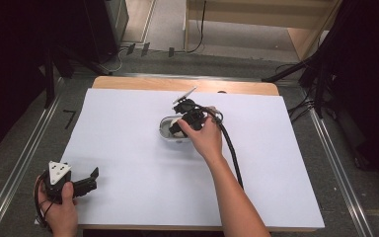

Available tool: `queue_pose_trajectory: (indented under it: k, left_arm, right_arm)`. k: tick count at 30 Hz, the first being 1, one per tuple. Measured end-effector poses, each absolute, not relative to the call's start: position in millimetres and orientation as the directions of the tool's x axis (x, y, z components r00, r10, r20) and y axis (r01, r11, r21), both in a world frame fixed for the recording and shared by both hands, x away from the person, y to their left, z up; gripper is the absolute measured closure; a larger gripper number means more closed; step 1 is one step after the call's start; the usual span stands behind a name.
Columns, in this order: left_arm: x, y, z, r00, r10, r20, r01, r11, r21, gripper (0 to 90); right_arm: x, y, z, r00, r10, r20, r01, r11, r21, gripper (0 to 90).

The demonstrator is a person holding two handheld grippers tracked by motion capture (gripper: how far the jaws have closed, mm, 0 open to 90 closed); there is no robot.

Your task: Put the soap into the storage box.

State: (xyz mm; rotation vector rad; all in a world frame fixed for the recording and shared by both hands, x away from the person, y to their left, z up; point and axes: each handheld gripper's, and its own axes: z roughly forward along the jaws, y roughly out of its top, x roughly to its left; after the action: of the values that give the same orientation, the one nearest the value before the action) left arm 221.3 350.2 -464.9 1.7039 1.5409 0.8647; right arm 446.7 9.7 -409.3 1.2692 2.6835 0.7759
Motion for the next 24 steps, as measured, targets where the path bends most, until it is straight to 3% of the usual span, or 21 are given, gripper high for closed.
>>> queue_pose_trajectory:
  k: [12, 24]
  left_arm:
    - [221, 350, -465, 0.085, 0.996, 0.034, 0.547, -0.075, 0.834, 0.1]
    - [221, 350, -465, 0.085, 0.996, 0.035, 0.547, -0.076, 0.833, 0.1]
  right_arm:
    - [440, 1, -398, -0.653, 0.741, 0.154, 0.692, 0.502, 0.518, 13.8]
    - [425, -18, -390, -0.642, 0.757, 0.117, 0.675, 0.487, 0.554, 13.0]
